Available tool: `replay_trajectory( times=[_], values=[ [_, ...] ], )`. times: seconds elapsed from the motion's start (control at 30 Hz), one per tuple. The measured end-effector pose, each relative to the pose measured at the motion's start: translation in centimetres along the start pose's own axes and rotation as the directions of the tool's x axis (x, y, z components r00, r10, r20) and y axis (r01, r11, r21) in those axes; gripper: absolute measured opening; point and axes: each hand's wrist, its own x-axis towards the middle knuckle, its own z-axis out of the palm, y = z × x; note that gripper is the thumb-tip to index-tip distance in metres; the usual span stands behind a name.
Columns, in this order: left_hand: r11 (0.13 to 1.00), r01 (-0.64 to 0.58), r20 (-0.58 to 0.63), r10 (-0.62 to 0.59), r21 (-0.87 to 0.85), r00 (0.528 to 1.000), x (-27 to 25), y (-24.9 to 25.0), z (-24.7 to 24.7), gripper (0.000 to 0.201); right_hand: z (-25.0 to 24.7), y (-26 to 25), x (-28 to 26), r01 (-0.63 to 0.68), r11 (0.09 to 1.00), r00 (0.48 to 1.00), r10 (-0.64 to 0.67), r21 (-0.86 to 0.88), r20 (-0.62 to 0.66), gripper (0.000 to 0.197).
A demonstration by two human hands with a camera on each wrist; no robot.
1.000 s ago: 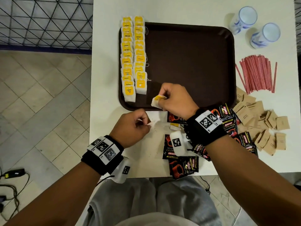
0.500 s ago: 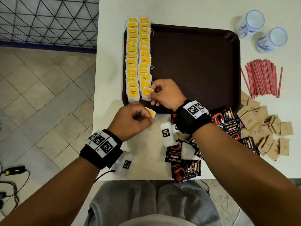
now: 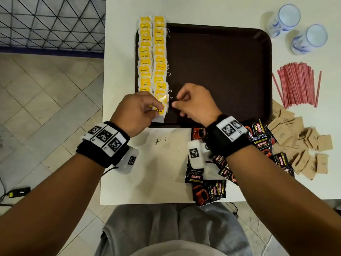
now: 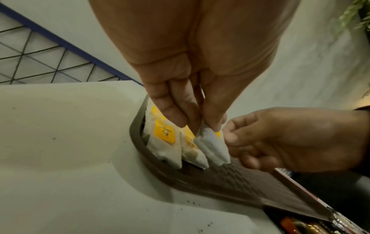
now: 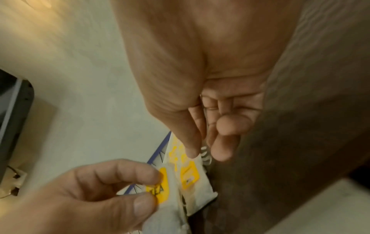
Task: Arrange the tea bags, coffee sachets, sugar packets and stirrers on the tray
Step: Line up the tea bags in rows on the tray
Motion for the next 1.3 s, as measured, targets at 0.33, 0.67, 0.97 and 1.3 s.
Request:
replay_trajectory(
  times=[0.33,0.67,0.97,1.3],
  values=[
    [0.978,0.036,0.024,-0.041,0.204,0.999,1.9,0.0,1.4,0.017,-4.9,7.1,-9.3,-0.008,0.978,0.991,0.036,-0.207,0.128,0.005],
    [0.922,-0.048,-0.009,0.055,0.383,0.998,2.3,-0.1,2.8,0.02,-2.4,9.0,-11.6,0.065,0.789,0.991,0.021,-0.611,0.132,0.02],
    [0.895,-0.049,-0.074,0.091,0.444,0.993,1.6,-0.2,2.5,0.019,-1.4,9.4,-12.8,0.066,0.742,0.993,0.02,-0.668,0.12,0.032],
    [0.892,-0.29,0.444,0.117,0.345,0.888,-3.3,4.8,8.2,0.022,-1.0,9.9,-13.3,0.152,0.733,0.988,-0.135,-0.663,0.077,0.021]
  ],
)
